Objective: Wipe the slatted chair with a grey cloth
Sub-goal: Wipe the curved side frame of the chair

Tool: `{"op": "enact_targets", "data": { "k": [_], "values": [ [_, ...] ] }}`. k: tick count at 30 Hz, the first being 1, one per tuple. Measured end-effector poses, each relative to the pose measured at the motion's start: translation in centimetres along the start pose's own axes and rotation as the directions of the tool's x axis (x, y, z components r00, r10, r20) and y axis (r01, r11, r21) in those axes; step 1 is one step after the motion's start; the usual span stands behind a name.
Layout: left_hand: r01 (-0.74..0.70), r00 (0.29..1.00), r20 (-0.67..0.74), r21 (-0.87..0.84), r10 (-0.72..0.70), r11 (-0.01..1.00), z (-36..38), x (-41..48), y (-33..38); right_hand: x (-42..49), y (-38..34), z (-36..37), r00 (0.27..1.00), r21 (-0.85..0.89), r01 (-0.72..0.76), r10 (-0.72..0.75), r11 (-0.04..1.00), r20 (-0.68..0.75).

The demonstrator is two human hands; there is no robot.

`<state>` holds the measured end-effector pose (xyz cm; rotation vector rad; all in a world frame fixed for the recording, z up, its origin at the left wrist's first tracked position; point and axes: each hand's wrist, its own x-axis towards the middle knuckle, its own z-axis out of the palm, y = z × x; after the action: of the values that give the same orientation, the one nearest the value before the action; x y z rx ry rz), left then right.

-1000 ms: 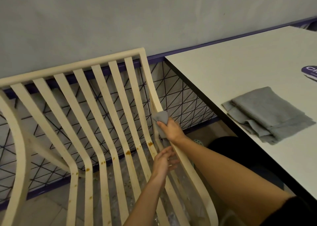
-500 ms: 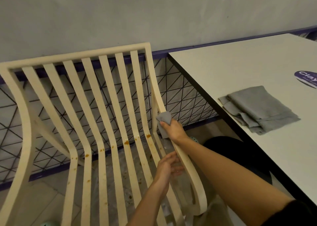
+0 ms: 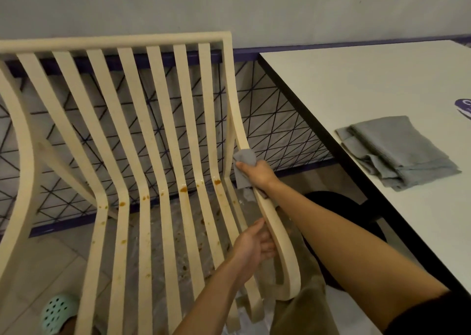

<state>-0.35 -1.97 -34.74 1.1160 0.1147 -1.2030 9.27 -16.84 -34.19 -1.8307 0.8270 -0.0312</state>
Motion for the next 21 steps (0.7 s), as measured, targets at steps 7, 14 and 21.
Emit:
{"op": "enact_targets", "data": {
  "k": [7, 14, 21],
  "values": [
    [0.009, 0.997, -0.067, -0.183, -0.022, 0.983, 1.6, 1.9, -1.9, 2.8, -1.6, 0.6, 0.999, 0.064, 0.04, -0.041, 0.997, 0.011],
    [-0.082, 0.983, -0.176, -0.163, 0.052, 0.983, 1.9, 2.0, -3.4, 1.8, -0.7, 0.6, 0.999, 0.277, -0.022, 0.013, 0.961, 0.036],
    [-0.192, 0.942, -0.266, 0.075, 0.205, 0.979, 2.4, 1.1, -3.9, -3.0, 1.1, 0.3, 0.998, 0.306, -0.05, 0.034, 0.951, 0.055]
  ]
}}
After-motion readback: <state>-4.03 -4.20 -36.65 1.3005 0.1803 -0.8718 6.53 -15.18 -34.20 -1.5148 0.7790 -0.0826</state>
